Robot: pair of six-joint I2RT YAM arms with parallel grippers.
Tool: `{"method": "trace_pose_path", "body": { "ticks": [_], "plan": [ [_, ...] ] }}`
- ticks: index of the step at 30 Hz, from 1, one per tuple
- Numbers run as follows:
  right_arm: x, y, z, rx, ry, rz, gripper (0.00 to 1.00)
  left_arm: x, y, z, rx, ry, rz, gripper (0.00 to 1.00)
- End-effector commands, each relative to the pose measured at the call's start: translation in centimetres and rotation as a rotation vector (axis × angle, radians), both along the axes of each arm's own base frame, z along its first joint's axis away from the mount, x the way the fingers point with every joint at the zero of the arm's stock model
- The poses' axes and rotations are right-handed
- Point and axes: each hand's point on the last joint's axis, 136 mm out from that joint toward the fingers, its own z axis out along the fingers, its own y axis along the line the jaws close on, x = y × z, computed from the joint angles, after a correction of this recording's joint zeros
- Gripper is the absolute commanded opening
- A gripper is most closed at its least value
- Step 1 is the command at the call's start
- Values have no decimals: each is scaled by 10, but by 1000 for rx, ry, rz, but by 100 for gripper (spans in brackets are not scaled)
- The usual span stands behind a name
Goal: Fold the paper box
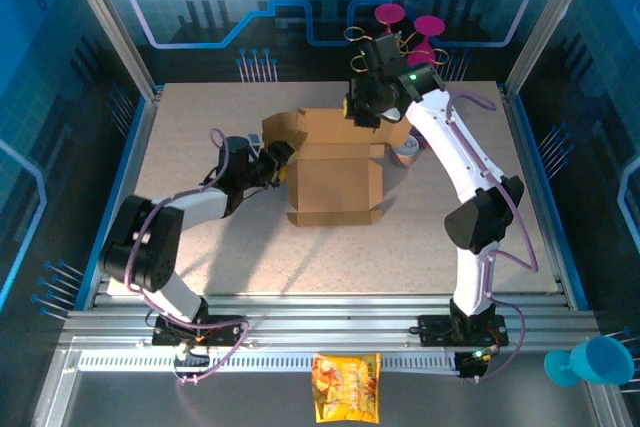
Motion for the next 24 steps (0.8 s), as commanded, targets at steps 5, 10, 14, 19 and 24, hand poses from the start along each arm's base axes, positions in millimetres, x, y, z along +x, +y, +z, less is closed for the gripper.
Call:
{"method": "trace_pose_path", "body": {
  "ticks": [5, 10, 14, 19, 24],
  "plan": [
    [-7, -1, 10, 48, 14, -38, 0, -5, -2, 0, 233, -67, -125, 53],
    [-4, 0, 5, 46, 25, -44, 0, -8, 5, -3, 275, -87, -101, 54],
    [-3, 0, 3, 46, 30, -47, 0, -21, 16, 11, 343, -141, -51, 53],
    [-2, -2, 7, 49, 23, -49, 0, -43, 49, -10, 280, -58, 99, 40],
    [-2, -1, 7, 52, 21, -46, 0, -37, 63, -40, 118, 46, 176, 40]
  ]
}}
